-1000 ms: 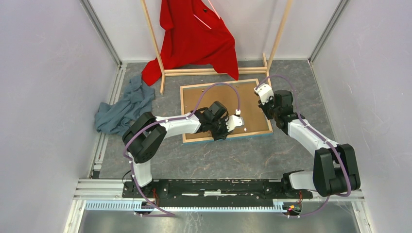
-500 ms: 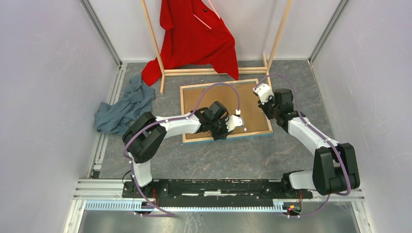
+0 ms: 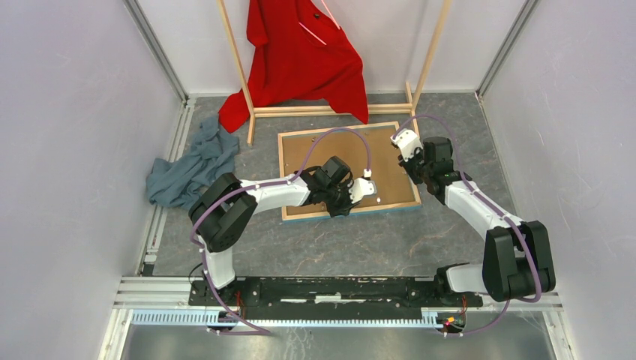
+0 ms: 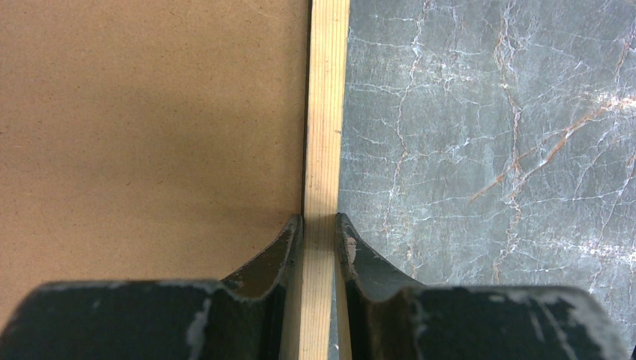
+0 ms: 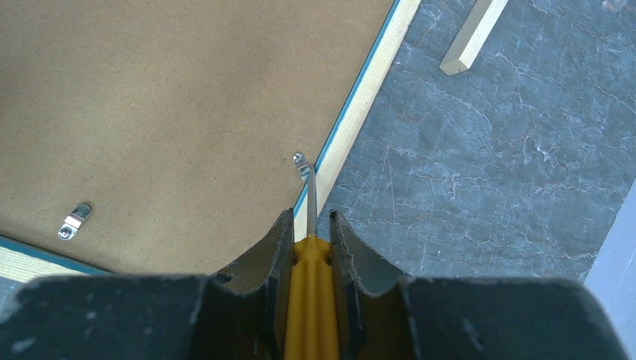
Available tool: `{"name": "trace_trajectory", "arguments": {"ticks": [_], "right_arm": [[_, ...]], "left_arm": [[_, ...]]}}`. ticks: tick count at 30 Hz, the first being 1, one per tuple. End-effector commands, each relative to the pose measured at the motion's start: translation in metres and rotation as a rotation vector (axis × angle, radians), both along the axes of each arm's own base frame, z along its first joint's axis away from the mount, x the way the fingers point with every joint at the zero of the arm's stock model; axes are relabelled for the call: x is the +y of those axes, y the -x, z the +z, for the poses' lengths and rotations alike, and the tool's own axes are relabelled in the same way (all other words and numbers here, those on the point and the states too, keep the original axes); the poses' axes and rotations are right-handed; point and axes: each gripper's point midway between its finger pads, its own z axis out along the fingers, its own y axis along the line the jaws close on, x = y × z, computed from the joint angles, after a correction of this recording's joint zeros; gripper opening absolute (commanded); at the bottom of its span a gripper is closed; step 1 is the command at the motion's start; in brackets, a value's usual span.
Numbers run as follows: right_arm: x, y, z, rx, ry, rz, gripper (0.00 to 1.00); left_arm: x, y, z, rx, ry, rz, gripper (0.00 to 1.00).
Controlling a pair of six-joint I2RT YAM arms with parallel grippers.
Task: Take the photo out of the frame
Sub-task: Release the photo frame item from the photo frame.
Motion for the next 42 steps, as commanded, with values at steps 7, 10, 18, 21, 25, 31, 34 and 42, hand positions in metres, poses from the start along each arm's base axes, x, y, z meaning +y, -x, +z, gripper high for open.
{"name": "trace_trajectory", "arguments": {"ticks": [7, 10, 18, 21, 25, 31, 34, 42], "right_arm": [[0.009, 0.004, 0.001, 0.041, -0.041, 0.034, 0.00], [0.010, 0.006, -0.002, 0.055, -0.045, 0.036, 0.00], [0.012, 0.006, 0.000, 0.061, -0.066, 0.040, 0.00], [0.011, 0.005, 0.000, 0.067, -0.079, 0.033, 0.00], [0.009, 0.005, 0.000, 0.069, -0.084, 0.025, 0.00], [0.010, 0.006, -0.003, 0.078, -0.087, 0.029, 0.00], [0.008, 0.005, -0.003, 0.075, -0.082, 0.020, 0.00], [0.000, 0.002, 0.004, 0.028, -0.064, -0.023, 0.00]], "left_arm": [[0.022, 0.014, -0.042, 0.092, -0.114, 0.057, 0.16], [0.022, 0.014, -0.042, 0.091, -0.114, 0.058, 0.16], [0.021, 0.013, -0.042, 0.089, -0.113, 0.058, 0.16], [0.022, 0.014, -0.042, 0.090, -0.113, 0.058, 0.16], [0.021, 0.014, -0.042, 0.090, -0.111, 0.058, 0.16], [0.021, 0.014, -0.044, 0.094, -0.114, 0.058, 0.16], [0.021, 0.014, -0.044, 0.095, -0.112, 0.059, 0.16], [0.020, 0.013, -0.041, 0.090, -0.108, 0.061, 0.16]]}}
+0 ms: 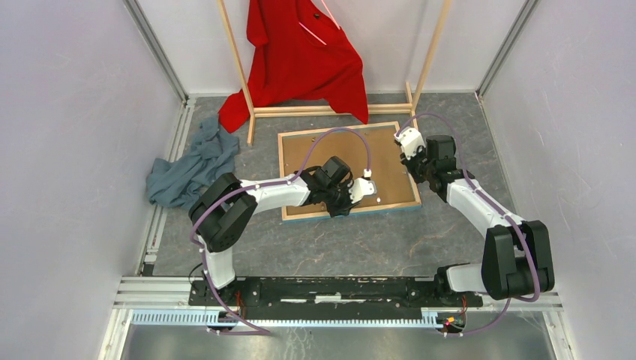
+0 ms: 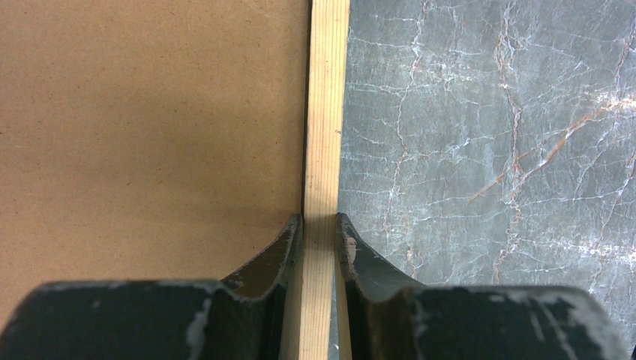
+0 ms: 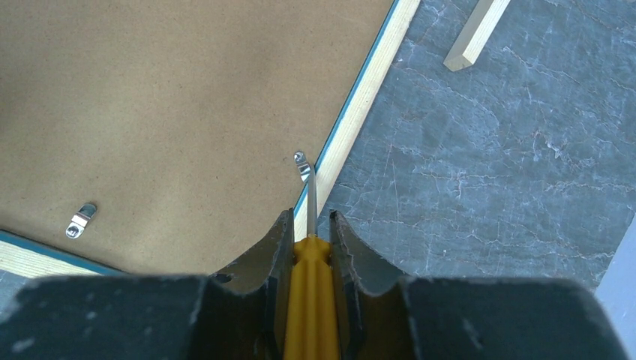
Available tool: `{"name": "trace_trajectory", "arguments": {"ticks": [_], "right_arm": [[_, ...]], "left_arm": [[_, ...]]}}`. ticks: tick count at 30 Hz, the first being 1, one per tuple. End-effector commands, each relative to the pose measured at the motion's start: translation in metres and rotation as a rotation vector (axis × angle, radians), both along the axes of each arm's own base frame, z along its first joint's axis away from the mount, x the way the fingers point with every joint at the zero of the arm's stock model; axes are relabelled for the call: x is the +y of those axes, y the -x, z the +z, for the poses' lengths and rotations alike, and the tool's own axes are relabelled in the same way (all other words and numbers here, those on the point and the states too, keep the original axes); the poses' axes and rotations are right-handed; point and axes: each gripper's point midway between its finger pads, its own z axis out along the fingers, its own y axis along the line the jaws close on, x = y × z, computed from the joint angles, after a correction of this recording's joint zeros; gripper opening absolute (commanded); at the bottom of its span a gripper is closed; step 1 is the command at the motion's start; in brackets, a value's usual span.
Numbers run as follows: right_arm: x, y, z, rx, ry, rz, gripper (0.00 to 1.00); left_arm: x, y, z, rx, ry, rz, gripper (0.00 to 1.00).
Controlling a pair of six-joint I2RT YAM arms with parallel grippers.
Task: Take the photo out of the frame
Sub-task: Release the photo frame item from the photo frame.
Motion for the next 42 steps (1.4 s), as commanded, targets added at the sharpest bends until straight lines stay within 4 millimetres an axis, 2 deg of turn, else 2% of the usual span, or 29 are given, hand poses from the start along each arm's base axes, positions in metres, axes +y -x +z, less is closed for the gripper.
{"name": "trace_trajectory", "arguments": {"ticks": [1, 9, 16, 21, 42], "right_arm": [[0.002, 0.002, 0.003, 0.000, -0.026, -0.026, 0.00], [0.005, 0.002, 0.000, -0.010, 0.012, -0.025, 0.00], [0.020, 0.010, 0.002, 0.044, -0.025, 0.057, 0.00], [0.020, 0.011, 0.009, 0.029, -0.029, 0.064, 0.00], [0.030, 0.010, 0.000, 0.028, -0.093, 0.067, 0.00]], "left_arm": [[0.020, 0.013, -0.041, 0.091, -0.109, 0.061, 0.16], [0.020, 0.013, -0.040, 0.088, -0.106, 0.061, 0.16], [0.021, 0.013, -0.040, 0.087, -0.107, 0.060, 0.16], [0.020, 0.013, -0.041, 0.089, -0.107, 0.062, 0.16], [0.022, 0.012, -0.041, 0.085, -0.110, 0.065, 0.16]]}}
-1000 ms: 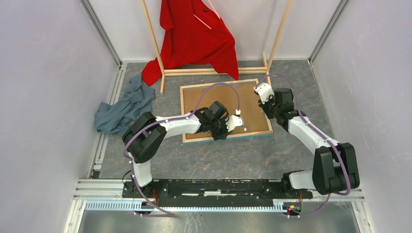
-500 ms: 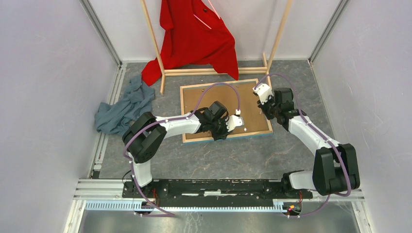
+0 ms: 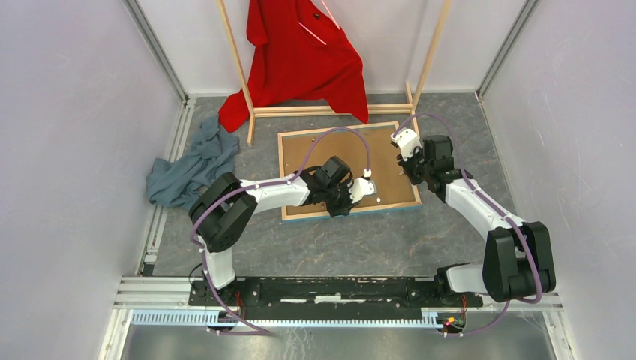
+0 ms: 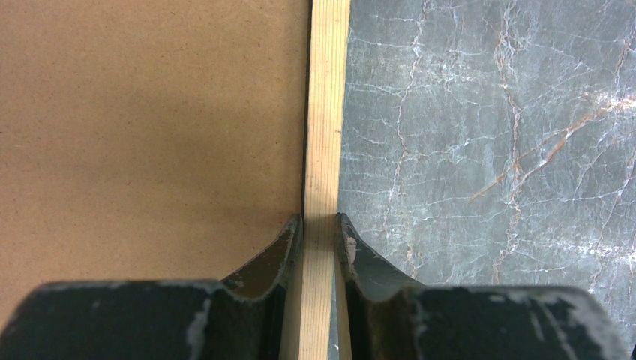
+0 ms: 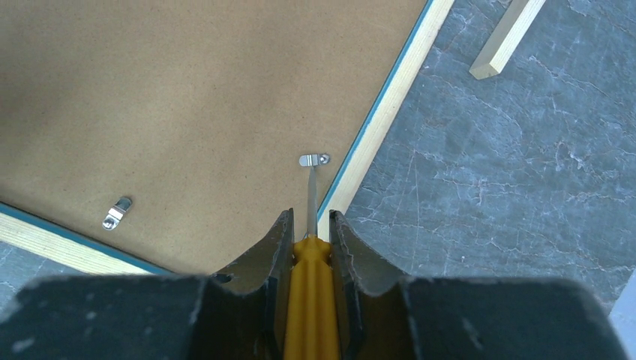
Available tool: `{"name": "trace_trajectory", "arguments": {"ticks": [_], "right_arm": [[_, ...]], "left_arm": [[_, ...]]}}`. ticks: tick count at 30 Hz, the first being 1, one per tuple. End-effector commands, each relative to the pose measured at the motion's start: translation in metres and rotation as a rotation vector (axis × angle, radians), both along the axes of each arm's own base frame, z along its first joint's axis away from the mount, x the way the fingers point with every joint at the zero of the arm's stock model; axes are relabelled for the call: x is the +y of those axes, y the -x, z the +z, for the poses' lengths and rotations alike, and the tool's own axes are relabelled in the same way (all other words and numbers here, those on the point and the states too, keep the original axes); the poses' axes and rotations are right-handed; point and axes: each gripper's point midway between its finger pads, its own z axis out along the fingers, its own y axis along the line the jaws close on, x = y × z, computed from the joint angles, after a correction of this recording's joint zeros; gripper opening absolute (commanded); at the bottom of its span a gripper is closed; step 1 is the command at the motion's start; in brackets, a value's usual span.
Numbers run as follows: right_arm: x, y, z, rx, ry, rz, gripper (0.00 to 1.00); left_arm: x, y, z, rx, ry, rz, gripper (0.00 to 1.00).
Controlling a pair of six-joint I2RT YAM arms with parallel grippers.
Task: Take the photo out of the frame
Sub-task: Release the photo frame item from the photo frame.
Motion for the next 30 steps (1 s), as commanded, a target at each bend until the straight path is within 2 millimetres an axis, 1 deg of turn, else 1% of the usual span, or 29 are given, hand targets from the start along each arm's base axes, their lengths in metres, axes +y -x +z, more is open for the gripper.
{"name": "trace_trajectory", "arguments": {"ticks": [1, 8, 18, 22, 25, 26, 27, 28, 30], "right_arm": [[0.017, 0.003, -0.001, 0.010, -0.078, 0.038, 0.00], [0.014, 0.000, 0.000, -0.015, -0.073, 0.015, 0.00], [0.010, -0.003, -0.005, -0.024, -0.070, -0.017, 0.00], [0.013, -0.002, -0.003, -0.025, -0.080, 0.000, 0.00], [0.022, 0.002, 0.003, -0.025, -0.112, 0.047, 0.00], [0.025, 0.003, 0.006, -0.031, -0.121, 0.059, 0.00], [0.027, 0.004, 0.008, -0.035, -0.131, 0.073, 0.00], [0.029, 0.005, 0.012, -0.046, -0.138, 0.083, 0.00], [0.032, 0.007, 0.016, -0.058, -0.150, 0.106, 0.00]], "left_arm": [[0.022, 0.012, -0.042, 0.085, -0.111, 0.064, 0.16], [0.022, 0.013, -0.042, 0.087, -0.112, 0.063, 0.16], [0.022, 0.013, -0.043, 0.087, -0.111, 0.061, 0.16], [0.021, 0.012, -0.040, 0.082, -0.107, 0.062, 0.16], [0.021, 0.008, -0.032, 0.071, -0.092, 0.069, 0.17], [0.021, 0.007, -0.030, 0.066, -0.088, 0.070, 0.19], [0.021, 0.006, -0.026, 0.057, -0.080, 0.071, 0.23], [0.021, 0.004, -0.020, 0.043, -0.068, 0.072, 0.30], [0.022, 0.000, -0.013, 0.022, -0.058, 0.078, 0.45]]}}
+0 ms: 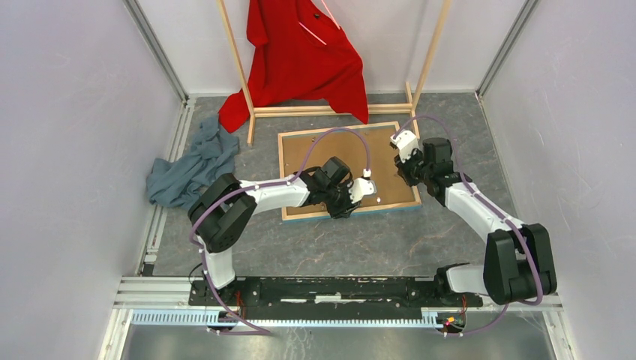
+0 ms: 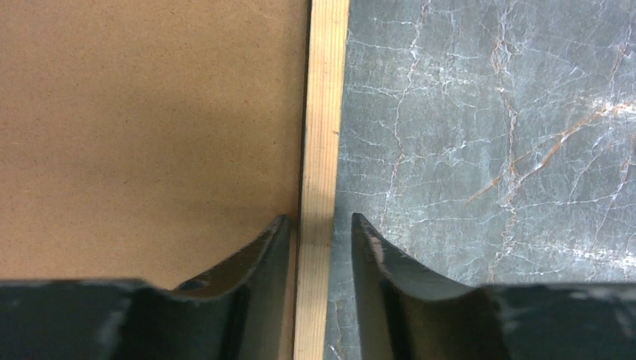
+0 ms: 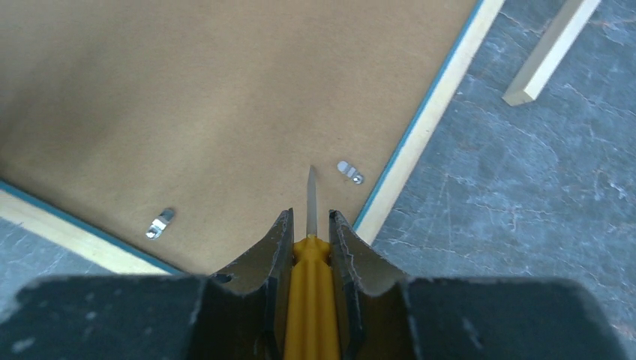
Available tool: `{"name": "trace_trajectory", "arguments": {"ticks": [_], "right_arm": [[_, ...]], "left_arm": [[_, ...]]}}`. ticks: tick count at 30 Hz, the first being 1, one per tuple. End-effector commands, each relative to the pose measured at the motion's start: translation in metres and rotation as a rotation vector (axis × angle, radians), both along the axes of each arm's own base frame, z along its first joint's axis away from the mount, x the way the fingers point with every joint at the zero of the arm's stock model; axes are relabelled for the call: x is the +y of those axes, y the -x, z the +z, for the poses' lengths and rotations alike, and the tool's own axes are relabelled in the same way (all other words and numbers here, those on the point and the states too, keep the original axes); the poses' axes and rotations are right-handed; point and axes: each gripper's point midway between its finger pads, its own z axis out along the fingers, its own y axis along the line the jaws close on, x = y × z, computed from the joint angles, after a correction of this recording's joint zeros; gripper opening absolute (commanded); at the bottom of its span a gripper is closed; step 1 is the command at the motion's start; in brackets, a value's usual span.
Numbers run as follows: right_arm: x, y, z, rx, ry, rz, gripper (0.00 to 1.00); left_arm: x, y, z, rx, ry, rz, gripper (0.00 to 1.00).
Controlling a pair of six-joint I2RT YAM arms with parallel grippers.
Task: Take the photo out of the frame
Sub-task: Release the photo frame item from the photo frame.
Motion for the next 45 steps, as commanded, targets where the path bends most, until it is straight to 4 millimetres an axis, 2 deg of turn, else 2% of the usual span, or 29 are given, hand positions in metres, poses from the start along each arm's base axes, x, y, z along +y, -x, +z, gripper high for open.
{"name": "trace_trajectory", "arguments": {"ticks": [1, 5, 8, 11, 17, 22, 27, 32, 36, 39, 45], "right_arm": [[0.019, 0.007, 0.017, -0.046, -0.072, 0.084, 0.00], [0.021, 0.006, 0.026, -0.068, -0.089, 0.091, 0.00], [0.027, 0.005, 0.039, -0.098, -0.119, 0.102, 0.00], [0.035, 0.004, 0.050, -0.131, -0.141, 0.112, 0.00], [0.048, 0.003, 0.058, -0.151, -0.156, 0.126, 0.00], [0.062, -0.001, 0.065, -0.176, -0.173, 0.134, 0.00], [0.090, -0.005, 0.073, -0.194, -0.185, 0.188, 0.00], [0.119, -0.022, 0.082, -0.158, -0.247, 0.193, 0.00], [0.147, -0.034, 0.080, -0.100, -0.289, 0.213, 0.00], [0.169, -0.042, 0.079, -0.078, -0.300, 0.235, 0.00], [0.209, -0.061, 0.079, -0.034, -0.339, 0.277, 0.00]], "left_arm": [[0.021, 0.000, -0.010, 0.015, -0.055, 0.071, 0.55], [0.022, -0.004, 0.003, -0.020, -0.039, 0.075, 0.76], [0.022, -0.011, 0.017, -0.046, -0.012, 0.086, 0.85], [0.024, -0.021, 0.033, -0.058, 0.028, 0.113, 0.88], [0.041, -0.044, 0.058, -0.047, 0.111, 0.195, 0.90], [0.070, -0.082, 0.079, -0.028, 0.199, 0.333, 0.91], [0.109, -0.126, 0.091, 0.000, 0.282, 0.545, 0.92], [0.156, -0.166, 0.092, 0.016, 0.322, 0.774, 0.90], [0.181, -0.184, 0.088, 0.024, 0.332, 0.888, 0.88], [0.192, -0.194, 0.080, 0.022, 0.315, 0.935, 0.87], [0.199, -0.207, 0.059, 0.089, 0.312, 1.029, 0.81]]}}
